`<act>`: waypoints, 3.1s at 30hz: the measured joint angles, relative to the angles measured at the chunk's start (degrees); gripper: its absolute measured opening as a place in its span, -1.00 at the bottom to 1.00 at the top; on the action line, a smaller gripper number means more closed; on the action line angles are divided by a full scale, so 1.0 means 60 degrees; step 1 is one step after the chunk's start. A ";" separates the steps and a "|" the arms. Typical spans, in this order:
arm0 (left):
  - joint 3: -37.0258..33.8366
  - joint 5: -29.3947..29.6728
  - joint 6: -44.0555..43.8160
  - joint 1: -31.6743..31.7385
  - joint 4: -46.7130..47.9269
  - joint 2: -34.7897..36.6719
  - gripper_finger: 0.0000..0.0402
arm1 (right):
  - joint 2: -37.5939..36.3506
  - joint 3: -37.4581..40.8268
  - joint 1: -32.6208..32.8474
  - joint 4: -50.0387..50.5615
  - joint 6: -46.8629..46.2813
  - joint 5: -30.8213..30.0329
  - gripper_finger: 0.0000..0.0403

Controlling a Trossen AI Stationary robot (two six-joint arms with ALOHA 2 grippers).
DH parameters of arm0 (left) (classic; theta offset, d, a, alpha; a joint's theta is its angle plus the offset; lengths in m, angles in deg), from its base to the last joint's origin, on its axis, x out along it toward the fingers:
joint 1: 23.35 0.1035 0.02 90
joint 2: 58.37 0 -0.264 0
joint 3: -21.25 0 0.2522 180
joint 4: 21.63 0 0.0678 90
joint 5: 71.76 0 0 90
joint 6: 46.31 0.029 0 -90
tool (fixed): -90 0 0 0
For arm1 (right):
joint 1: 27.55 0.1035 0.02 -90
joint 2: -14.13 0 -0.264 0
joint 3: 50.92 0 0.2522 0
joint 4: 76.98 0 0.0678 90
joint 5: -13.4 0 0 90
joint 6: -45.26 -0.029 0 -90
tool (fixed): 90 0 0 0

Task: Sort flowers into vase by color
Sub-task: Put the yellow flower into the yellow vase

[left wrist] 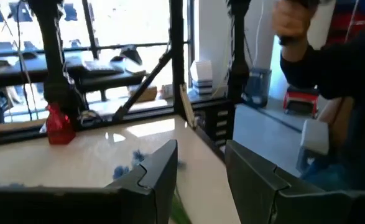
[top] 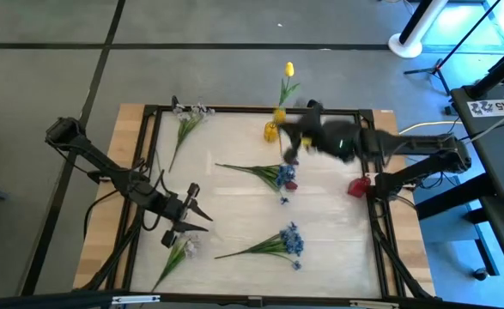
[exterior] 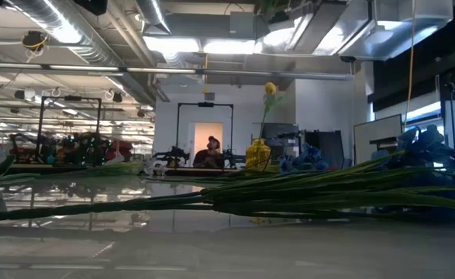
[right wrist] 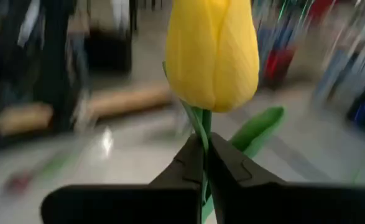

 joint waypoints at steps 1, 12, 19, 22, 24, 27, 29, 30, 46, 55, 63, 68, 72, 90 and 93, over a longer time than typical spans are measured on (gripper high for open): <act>0.0000 -0.0018 0.0002 -0.0018 0.0054 0.0001 -0.35 | 0.0072 0.0007 -0.0397 -0.0481 0.0285 0.0346 -0.98; -0.0003 0.0373 -0.0957 0.0404 0.0690 0.0032 -0.35 | 0.1315 0.0010 -0.3617 -0.1446 -0.0578 0.2351 -0.98; 0.1050 0.0469 -0.1427 0.1933 0.3960 0.0911 -0.35 | 0.1415 0.0014 -0.3911 -0.1433 -0.1244 0.2381 -0.99; 0.1428 0.0432 -0.1439 0.2884 0.5268 0.1174 -0.35 | 0.1436 0.0036 -0.3877 -0.1434 -0.1261 0.2189 -0.98; 0.1563 0.0203 -0.1439 0.3508 0.5892 0.1275 -0.35 | 0.1482 0.0196 -0.3877 -0.1582 -0.1420 0.2123 -0.98; 0.1635 -0.0099 -0.1437 0.4320 0.6736 0.1284 -0.35 | 0.1590 0.0530 -0.4017 -0.1820 -0.1489 0.2059 -0.99; 0.1889 -0.0253 -0.1381 0.4791 0.7513 0.1279 -0.35 | 0.1592 0.0811 -0.4088 -0.1874 -0.1517 0.1913 -0.99; 0.2121 -0.0288 -0.1317 0.4979 0.7903 0.1276 -0.35 | 0.1623 0.0903 -0.4146 -0.1942 -0.1509 0.1817 -0.99; 0.4007 -0.0299 -0.0990 0.5610 1.0611 0.1283 -0.35 | 0.0961 0.1030 -0.4117 -0.2534 -0.1272 0.2331 -0.99; 0.3834 -0.0326 -0.0989 0.4990 0.9736 0.1254 -0.35 | 0.0927 0.1030 -0.3613 -0.2680 -0.1755 0.3062 -0.98; 0.3167 -0.0326 -0.0965 0.4796 0.8866 0.1246 -0.35 | 0.1018 0.1417 -0.3478 -0.2669 -0.1468 0.2146 -0.98; 0.3160 -0.0326 -0.0987 0.4799 0.8820 0.1250 -0.35 | 0.0996 0.1552 -0.3583 -0.2947 -0.1674 0.2147 -0.98; 0.3158 -0.0322 -0.0994 0.4801 0.8819 0.1250 -0.35 | 0.1020 0.1566 -0.3575 -0.2698 -0.1674 0.2148 -0.98; 0.3158 -0.0249 -0.1188 0.4807 0.8843 0.1250 -0.35 | 0.2569 0.1566 -0.3815 -0.2269 -0.1837 0.1853 -0.79; 0.3158 -0.0249 -0.1197 0.4803 0.8841 0.1250 -0.35 | 0.2577 0.1566 -0.3969 -0.2169 -0.1936 0.1988 -0.59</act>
